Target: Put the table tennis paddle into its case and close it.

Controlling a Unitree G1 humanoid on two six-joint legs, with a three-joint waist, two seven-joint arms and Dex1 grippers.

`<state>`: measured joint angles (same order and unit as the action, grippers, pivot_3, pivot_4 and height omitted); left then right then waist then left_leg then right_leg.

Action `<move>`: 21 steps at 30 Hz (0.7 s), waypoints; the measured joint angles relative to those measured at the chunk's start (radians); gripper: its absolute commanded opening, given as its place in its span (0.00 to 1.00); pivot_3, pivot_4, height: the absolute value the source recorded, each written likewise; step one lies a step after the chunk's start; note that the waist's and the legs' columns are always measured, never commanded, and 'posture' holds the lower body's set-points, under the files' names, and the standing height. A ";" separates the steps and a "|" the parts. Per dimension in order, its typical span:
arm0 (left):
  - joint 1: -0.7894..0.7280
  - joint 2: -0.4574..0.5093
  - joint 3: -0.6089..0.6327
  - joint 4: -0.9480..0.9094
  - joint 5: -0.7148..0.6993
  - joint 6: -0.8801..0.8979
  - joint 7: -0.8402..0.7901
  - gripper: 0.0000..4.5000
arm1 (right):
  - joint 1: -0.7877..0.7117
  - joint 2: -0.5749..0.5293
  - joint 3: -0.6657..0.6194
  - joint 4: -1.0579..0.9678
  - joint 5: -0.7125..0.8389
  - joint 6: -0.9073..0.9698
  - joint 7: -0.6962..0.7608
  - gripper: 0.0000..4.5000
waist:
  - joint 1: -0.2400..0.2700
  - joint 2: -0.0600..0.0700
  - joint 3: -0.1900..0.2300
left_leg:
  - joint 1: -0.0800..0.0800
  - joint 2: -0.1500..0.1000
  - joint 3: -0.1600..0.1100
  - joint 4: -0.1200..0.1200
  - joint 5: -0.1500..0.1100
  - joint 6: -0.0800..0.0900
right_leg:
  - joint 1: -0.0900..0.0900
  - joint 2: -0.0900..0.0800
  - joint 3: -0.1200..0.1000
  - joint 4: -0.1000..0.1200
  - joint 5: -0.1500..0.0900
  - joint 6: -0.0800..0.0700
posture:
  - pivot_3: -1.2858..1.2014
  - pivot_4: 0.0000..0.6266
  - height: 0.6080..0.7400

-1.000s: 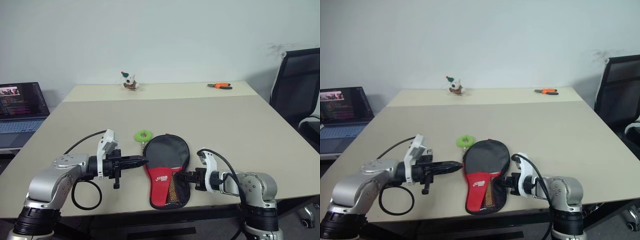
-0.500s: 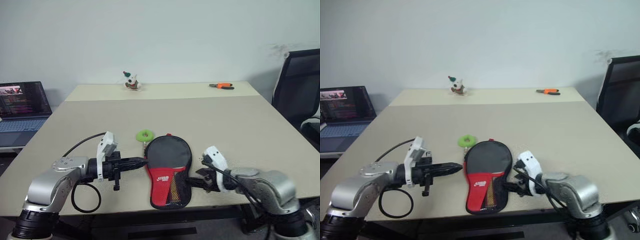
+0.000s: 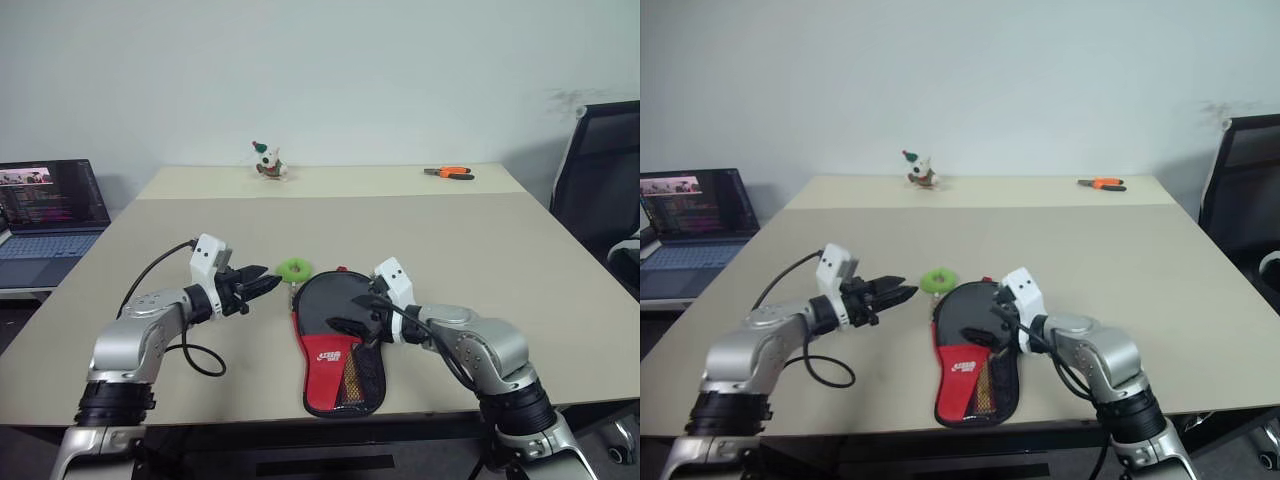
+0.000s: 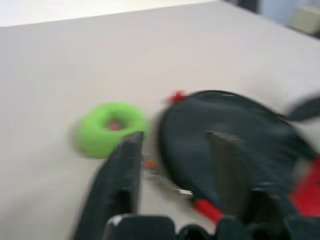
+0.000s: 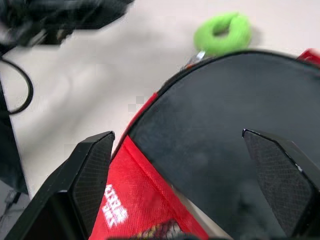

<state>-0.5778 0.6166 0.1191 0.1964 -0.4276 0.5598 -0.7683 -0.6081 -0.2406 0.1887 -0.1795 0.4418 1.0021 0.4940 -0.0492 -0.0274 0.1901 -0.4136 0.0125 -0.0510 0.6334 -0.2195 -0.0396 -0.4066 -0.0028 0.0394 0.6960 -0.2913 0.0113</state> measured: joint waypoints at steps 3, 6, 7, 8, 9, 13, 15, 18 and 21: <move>-0.084 -0.036 -0.019 0.157 0.065 -0.054 0.047 0.95 | 0.002 0.014 0.012 0.000 -0.011 -0.013 -0.003 1.00 | 0.007 0.000 0.000 | -0.001 0.000 0.000 0.001 0.000 0.000 | 0.000 0.000 -0.001 0.000 0.000 0.000 | 0.52 0.24 1.00; -0.180 -0.067 -0.043 0.326 0.122 -0.112 0.062 0.99 | 0.006 0.016 0.018 0.000 -0.025 -0.015 -0.003 1.00 | 0.011 0.000 0.000 | -0.002 -0.001 0.000 0.002 0.000 0.000 | 0.000 0.000 -0.002 0.001 0.000 0.000 | 0.52 0.24 1.00; -0.221 -0.078 -0.050 0.398 0.144 -0.137 0.069 0.99 | 0.007 0.018 0.021 0.000 -0.027 -0.015 -0.004 1.00 | 0.013 0.000 0.000 | -0.002 -0.001 0.000 0.003 0.000 0.000 | 0.000 0.000 -0.003 0.001 0.000 0.000 | 0.52 0.24 1.00; -0.255 -0.086 -0.054 0.456 0.162 -0.159 0.075 0.99 | 0.008 0.020 0.024 0.000 -0.027 -0.015 -0.004 1.00 | 0.013 0.000 0.000 | -0.002 -0.001 0.000 0.003 0.000 0.000 | 0.000 0.001 -0.003 0.001 0.000 0.000 | 0.52 0.24 1.00; -0.296 -0.098 -0.060 0.524 0.178 -0.179 0.076 0.99 | 0.008 0.020 0.025 0.000 -0.028 -0.015 -0.006 1.00 | 0.014 0.000 0.000 | -0.002 -0.001 0.000 0.003 0.000 0.000 | 0.000 0.001 -0.003 0.001 0.000 0.000 | 0.52 0.24 1.00; -0.433 -0.135 -0.093 0.760 0.244 -0.251 0.045 0.99 | 0.010 0.026 0.027 -0.001 -0.033 -0.015 -0.021 1.00 | 0.015 0.000 0.000 | -0.003 -0.002 0.000 0.003 0.000 0.000 | 0.000 0.001 -0.005 0.001 0.000 0.000 | 0.52 0.24 1.00; -0.490 -0.159 -0.114 0.866 0.280 -0.276 0.020 0.99 | 0.011 0.029 0.027 -0.001 -0.035 -0.014 -0.032 1.00 | 0.015 0.000 0.000 | -0.003 -0.003 0.000 0.003 0.000 0.000 | -0.001 0.001 -0.006 0.000 0.000 0.000 | 0.52 0.24 1.00; -0.543 -0.186 -0.132 0.993 0.331 -0.314 0.012 0.99 | 0.012 0.033 0.027 -0.001 -0.037 -0.013 -0.050 1.00 | 0.011 0.000 0.000 | -0.003 -0.002 0.001 0.003 0.000 0.000 | -0.001 0.001 -0.006 0.001 0.000 0.000 | 0.52 0.24 1.00; -0.558 -0.190 -0.135 1.060 0.369 -0.341 0.015 0.99 | 0.017 0.033 0.027 -0.001 -0.041 -0.012 -0.065 1.00 | 0.006 0.000 0.000 | -0.003 -0.002 0.001 0.003 0.000 0.000 | -0.001 0.001 -0.006 0.001 0.000 0.000 | 0.52 0.24 1.00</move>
<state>-1.1357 0.4264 -0.0162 1.2565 -0.0583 0.2191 -0.7528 -0.5915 -0.2079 0.2155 -0.1807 0.4010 0.9901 0.4294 -0.0431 -0.0276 0.1901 -0.4165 0.0102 -0.0503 0.6367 -0.2195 -0.0395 -0.4079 -0.0013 0.0337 0.6970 -0.2911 0.0117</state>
